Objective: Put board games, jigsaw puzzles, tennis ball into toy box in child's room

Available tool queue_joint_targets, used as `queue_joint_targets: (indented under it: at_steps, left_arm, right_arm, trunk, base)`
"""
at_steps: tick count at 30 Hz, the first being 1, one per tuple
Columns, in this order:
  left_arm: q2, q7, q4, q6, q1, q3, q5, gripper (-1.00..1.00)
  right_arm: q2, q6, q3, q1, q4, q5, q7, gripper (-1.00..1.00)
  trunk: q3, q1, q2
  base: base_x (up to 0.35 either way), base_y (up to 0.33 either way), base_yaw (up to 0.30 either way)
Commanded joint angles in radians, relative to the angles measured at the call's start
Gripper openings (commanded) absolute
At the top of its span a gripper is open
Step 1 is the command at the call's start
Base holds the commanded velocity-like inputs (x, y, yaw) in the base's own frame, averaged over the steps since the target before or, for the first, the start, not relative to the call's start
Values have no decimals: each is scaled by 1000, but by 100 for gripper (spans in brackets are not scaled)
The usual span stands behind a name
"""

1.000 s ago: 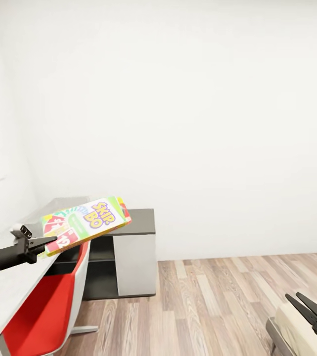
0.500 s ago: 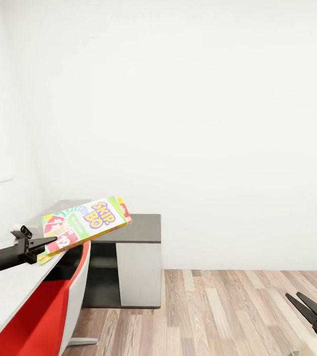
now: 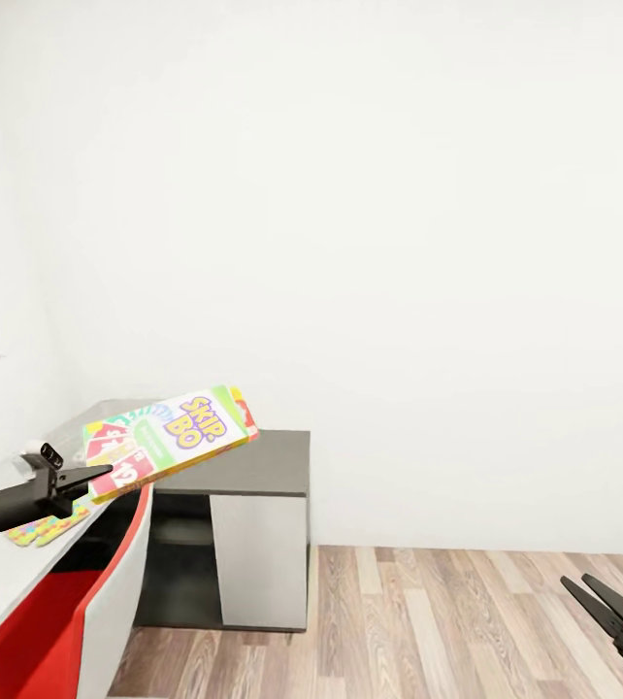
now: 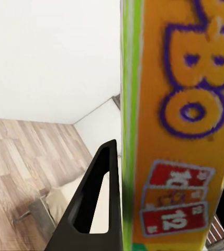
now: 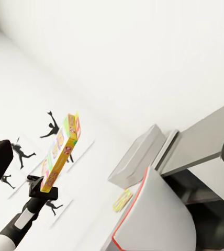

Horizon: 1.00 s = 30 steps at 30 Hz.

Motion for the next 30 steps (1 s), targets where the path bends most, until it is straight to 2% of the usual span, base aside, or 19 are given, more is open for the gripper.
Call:
queue_joint_targets:
  at_steps: [1,15,30]
  left_arm:
    - [0,-4,0,9,-1,0,2,-100]
    - [0,-4,0,9,-1,0,2,-100]
    - [0,-4,1,9,-1,0,2,-100]
  right_arm:
    - [0,7,0,0,0,-5,-1,100]
    - [0,6,0,0,0,-3,-3,100]
    - [2,8,0,0,-6,-5,-1,100]
  trunk:
    - [-1,1,-1]
    - [5,1,-1]
    - [1,1,-1]
  base:
    - [284,-141,84]
    - [297,-90,216]
    - [310,-5,31]
